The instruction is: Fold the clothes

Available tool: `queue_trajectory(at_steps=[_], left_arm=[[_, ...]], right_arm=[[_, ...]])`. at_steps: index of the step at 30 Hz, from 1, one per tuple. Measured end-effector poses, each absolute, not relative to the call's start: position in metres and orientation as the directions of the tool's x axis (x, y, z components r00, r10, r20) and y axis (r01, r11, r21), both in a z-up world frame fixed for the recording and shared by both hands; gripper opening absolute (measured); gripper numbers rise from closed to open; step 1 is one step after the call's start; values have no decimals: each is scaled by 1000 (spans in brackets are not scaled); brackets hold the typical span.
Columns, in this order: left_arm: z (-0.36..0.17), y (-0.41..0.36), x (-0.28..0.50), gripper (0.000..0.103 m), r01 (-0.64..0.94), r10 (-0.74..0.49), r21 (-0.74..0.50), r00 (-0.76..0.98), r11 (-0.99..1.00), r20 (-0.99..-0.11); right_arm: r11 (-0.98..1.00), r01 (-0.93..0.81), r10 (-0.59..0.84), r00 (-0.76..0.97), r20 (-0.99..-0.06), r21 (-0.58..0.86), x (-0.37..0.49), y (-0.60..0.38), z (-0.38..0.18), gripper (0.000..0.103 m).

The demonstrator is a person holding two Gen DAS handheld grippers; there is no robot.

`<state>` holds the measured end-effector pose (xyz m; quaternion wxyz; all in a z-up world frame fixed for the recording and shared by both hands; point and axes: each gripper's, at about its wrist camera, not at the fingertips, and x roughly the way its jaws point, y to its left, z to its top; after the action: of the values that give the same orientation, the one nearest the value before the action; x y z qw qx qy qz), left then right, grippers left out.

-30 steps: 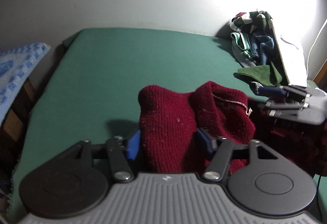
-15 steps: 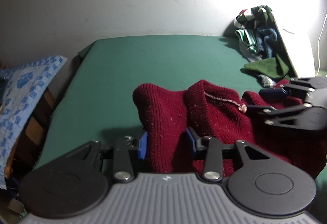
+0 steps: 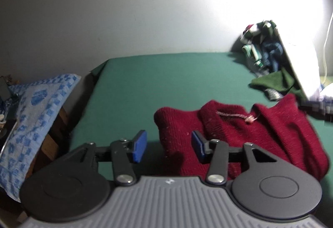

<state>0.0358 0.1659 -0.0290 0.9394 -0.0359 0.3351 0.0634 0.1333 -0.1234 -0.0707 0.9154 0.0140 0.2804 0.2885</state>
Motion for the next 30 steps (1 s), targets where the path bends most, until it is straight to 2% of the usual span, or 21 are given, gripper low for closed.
queue_trajectory(at_steps=[4,7,8,10,11,12,13,15,18,19,21,23,26,28,29,30], left_arm=[[-28,150,38,50,-76,7,-81,768,994,-640],[-40,134,45,52,-49,-15,-76,746,996,-666],[-46,131,47,57,-45,-14,-69,735,997,-678],[-57,126,50,58,-52,5,-46,718,998,-696],[-60,126,50,58,-56,9,-45,716,997,-698],[-62,127,49,59,-59,7,-50,717,997,-697],[-63,128,49,59,-60,5,-55,718,997,-696],[-63,131,49,62,-64,-1,-67,718,996,-696],[-64,136,49,64,-70,-12,-89,716,994,-698],[-65,136,50,65,-73,-10,-89,716,993,-698],[-66,137,50,66,-77,-7,-89,714,993,-700],[-67,137,51,67,-76,-3,-82,713,994,-701],[-65,138,52,68,-76,1,-76,715,994,-700],[-60,141,50,67,-80,-2,-86,723,993,-691],[-57,143,50,67,-82,-3,-91,727,992,-687],[-52,144,49,67,-83,-3,-94,736,992,-677]], right_arm=[[846,-452,532,670,-519,283,143,-129,-83,46],[848,-397,529,664,-528,351,150,-132,-93,55],[848,-377,528,662,-532,373,153,-134,-96,57],[845,-337,527,658,-538,416,157,-136,-102,57],[842,-319,528,655,-541,436,160,-137,-105,54],[835,-326,539,643,-544,443,164,-134,-105,34],[822,-344,560,632,-536,453,164,-132,-101,24],[780,-385,615,614,-495,493,161,-131,-92,20],[545,-386,798,512,-319,744,165,-147,-89,20],[538,-354,797,509,-325,765,169,-147,-92,20],[655,-292,718,529,-452,697,179,-141,-102,21],[747,-297,644,546,-536,594,183,-132,-113,21],[796,-388,602,588,-540,465,177,-117,-109,22],[828,-429,560,621,-548,361,170,-108,-98,31],[843,-439,536,643,-547,310,166,-106,-92,40],[860,-438,508,684,-523,263,160,-106,-84,40]])
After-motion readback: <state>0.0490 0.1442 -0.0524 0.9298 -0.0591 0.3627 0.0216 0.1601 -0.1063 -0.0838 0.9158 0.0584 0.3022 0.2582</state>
